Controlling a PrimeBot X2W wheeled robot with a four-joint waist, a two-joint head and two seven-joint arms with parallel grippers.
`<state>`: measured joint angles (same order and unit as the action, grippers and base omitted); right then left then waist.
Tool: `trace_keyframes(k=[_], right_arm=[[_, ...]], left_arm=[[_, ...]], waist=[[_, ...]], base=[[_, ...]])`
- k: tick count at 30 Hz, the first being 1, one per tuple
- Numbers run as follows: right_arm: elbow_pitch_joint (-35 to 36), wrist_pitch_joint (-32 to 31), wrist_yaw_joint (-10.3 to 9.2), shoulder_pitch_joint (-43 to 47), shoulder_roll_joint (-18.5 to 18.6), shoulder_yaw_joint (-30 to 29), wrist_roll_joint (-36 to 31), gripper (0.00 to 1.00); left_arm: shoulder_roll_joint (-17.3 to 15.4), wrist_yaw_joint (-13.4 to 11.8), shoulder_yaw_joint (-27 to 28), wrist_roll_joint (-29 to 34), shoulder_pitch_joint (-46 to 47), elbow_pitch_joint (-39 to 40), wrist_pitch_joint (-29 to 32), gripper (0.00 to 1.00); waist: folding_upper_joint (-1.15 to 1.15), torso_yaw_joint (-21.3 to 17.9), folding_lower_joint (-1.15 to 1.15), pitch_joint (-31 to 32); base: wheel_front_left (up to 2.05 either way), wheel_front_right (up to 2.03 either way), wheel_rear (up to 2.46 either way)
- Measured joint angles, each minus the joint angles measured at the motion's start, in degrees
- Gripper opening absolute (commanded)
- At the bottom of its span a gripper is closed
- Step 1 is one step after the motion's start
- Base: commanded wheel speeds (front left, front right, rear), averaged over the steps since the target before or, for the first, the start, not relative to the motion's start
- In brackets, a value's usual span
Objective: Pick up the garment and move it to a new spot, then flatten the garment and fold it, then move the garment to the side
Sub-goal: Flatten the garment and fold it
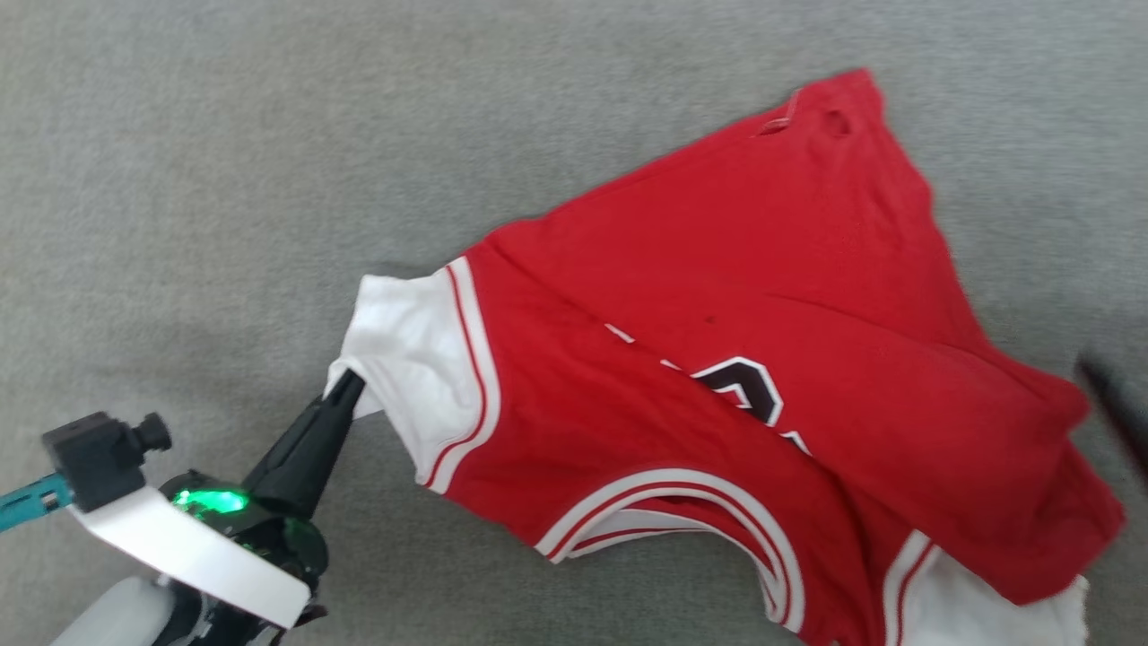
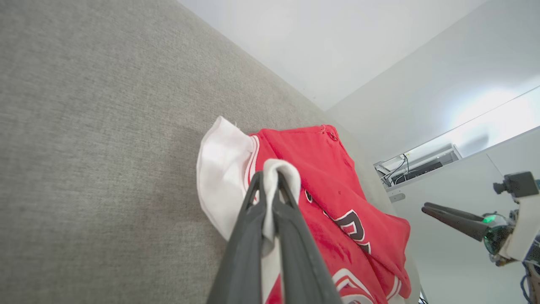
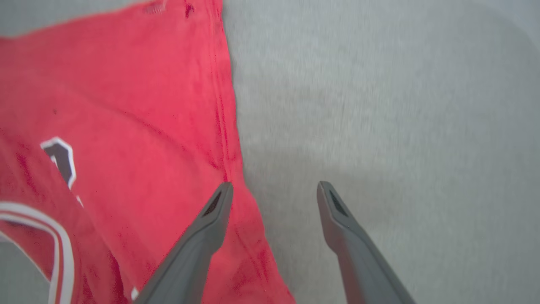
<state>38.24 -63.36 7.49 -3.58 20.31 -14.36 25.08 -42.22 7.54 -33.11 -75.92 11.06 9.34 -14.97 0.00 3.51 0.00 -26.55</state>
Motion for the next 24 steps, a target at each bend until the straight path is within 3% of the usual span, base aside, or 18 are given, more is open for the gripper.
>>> trace_keyframes(k=[4, 11, 16, 20, 21, 22, 23, 24], right_arm=[[-3.2, -0.3, 0.0, -8.9, 1.8, 1.7, -0.5, 1.0], [-20.0, 0.7, 0.0, -26.6, 2.1, 11.5, -4.5, 1.0], [-30.8, 0.6, 0.01, -33.1, 2.5, 16.9, -7.7, 1.0], [-34.6, 0.4, -0.01, -35.7, 3.5, 19.3, -8.4, 0.96], [-35.1, 0.4, -0.01, -36.1, 3.5, 19.4, -8.1, 0.44], [-35.6, 0.7, -0.01, -36.4, 3.6, 19.6, -7.9, 0.18], [-36.3, 1.2, -0.01, -36.6, 3.5, 19.8, -7.5, 0.0], [-36.9, 2.0, 0.0, -36.9, 3.3, 19.9, -7.4, 0.0]], left_arm=[[0.8, 0.0, -0.9, 0.0, 1.3, 0.0, 0.0, 0.0], [2.8, 0.0, -3.7, -0.1, 5.3, -0.5, 0.0, 0.0], [4.3, 0.0, -5.6, -0.1, 8.0, -1.2, 0.0, 0.0], [5.0, 0.0, -6.5, -0.2, 9.1, -2.0, 0.0, 0.0], [5.0, 0.0, -6.7, -0.2, 9.2, -2.2, 0.0, 0.0], [5.2, 0.0, -6.7, -0.3, 9.4, -2.4, 0.0, 0.0], [5.2, 0.0, -6.9, -0.3, 9.6, -2.6, 0.0, 0.0], [5.1, 0.0, -7.3, -0.3, 10.0, -2.8, 0.0, 0.0]], waist=[[0.0, 1.4, 0.0, -1.1], [0.0, 4.7, 0.0, -4.5], [0.0, 7.1, 0.0, -6.8], [0.0, 8.9, 0.0, -7.8], [0.0, 9.2, 0.0, -7.9], [0.0, 9.3, 0.0, -7.9], [0.0, 9.3, 0.0, -7.7], [0.0, 9.3, 0.0, -7.5]], base=[[0.0, 0.0, 0.0], [0.0, 0.0, 0.0], [0.0, 0.0, 0.0], [0.0, 0.0, 0.0], [0.0, 0.0, 0.0], [0.0, 0.0, 0.0], [0.0, 0.0, 0.0], [0.0, 0.0, 0.0]])
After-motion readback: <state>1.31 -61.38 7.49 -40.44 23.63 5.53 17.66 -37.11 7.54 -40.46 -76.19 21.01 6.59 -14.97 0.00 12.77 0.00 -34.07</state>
